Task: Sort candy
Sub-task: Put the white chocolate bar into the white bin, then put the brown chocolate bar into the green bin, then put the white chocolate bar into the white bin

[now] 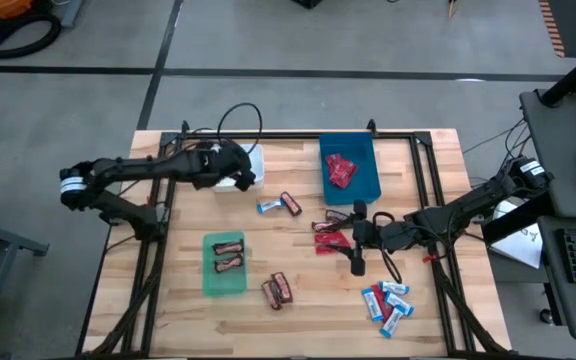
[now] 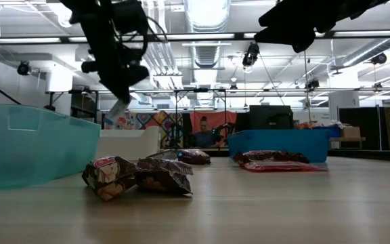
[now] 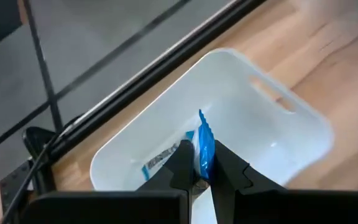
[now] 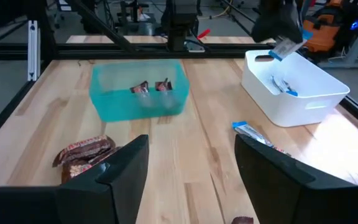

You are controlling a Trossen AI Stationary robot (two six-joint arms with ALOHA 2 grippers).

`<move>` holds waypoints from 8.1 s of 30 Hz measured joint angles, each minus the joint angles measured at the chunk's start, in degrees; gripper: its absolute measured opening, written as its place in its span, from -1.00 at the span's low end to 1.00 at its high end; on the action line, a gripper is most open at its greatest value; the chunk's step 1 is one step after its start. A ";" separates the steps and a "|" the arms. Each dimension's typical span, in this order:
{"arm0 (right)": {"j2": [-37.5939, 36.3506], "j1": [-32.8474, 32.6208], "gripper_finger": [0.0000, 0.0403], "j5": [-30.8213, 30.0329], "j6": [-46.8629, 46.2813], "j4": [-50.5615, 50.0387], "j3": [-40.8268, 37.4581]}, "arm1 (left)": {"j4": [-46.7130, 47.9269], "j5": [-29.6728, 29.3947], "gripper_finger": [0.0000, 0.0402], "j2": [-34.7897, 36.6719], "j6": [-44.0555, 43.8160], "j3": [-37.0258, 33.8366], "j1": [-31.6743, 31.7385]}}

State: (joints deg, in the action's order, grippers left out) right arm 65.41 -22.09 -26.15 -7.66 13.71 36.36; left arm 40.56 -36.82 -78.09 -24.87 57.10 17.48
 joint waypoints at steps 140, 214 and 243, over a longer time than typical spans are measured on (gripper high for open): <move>7.10 1.33 0.14 5.11 -25.55 -47.27 10.36 | -82.43 34.45 -0.05 -45.52 33.86 2.02 -15.76; 7.10 1.22 0.14 4.50 -25.79 -46.17 9.70 | 18.94 25.17 -0.78 0.99 -34.07 1.24 -52.61; 7.10 1.21 0.14 3.61 -25.33 -46.20 9.70 | 16.42 24.61 -0.16 -2.51 -35.69 0.18 -54.03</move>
State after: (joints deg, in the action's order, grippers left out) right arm 72.51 -20.88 -22.55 -32.99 -32.49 46.06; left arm 56.99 -12.21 -80.60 -60.56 57.28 -36.56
